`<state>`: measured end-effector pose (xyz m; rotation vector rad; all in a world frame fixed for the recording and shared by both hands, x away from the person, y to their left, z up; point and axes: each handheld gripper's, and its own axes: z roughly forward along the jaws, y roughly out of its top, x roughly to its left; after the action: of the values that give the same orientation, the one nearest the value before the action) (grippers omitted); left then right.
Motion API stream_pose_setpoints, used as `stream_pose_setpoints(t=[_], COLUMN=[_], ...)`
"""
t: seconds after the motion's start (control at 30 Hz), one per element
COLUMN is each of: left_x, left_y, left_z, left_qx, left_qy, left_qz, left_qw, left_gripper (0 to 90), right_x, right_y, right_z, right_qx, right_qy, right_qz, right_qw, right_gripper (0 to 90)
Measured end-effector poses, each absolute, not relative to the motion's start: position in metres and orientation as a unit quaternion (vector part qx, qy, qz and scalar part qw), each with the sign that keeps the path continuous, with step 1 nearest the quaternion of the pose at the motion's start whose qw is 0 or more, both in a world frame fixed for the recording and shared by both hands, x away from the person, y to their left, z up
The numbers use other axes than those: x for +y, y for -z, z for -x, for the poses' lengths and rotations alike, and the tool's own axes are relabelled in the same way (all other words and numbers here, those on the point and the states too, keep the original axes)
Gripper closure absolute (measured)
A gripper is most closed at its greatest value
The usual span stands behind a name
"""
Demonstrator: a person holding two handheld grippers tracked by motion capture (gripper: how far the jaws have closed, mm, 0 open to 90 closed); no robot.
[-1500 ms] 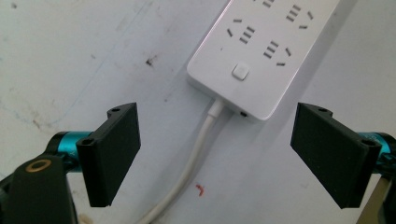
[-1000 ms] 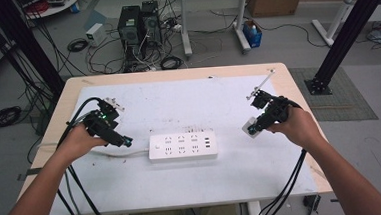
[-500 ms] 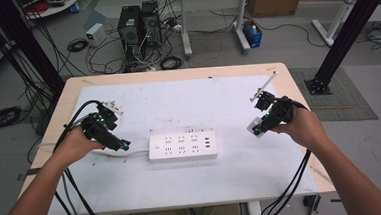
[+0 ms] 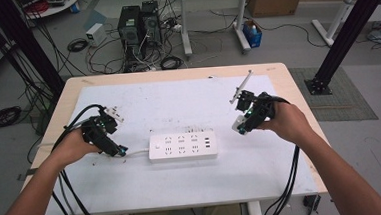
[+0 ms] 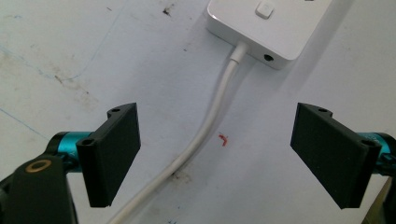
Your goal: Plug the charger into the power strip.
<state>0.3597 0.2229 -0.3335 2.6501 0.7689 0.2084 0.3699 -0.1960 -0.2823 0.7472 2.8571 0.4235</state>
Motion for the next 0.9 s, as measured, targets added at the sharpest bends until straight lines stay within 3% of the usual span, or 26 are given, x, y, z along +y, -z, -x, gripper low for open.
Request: stream_pose_setpoints(t=[0.9], left_x=[0.220], left_y=[0.346], left_z=[-0.361], left_qx=[0.268], left_qy=[-0.064], left_qz=[-0.941], left_qw=[0.199], left_gripper=[16.1], right_x=[-0.107], right_y=[0.296], right_z=[-0.406], right_qx=[0.983], right_qy=[-0.130], right_qz=[-0.120], right_qw=[0.043], right_gripper=[62.4])
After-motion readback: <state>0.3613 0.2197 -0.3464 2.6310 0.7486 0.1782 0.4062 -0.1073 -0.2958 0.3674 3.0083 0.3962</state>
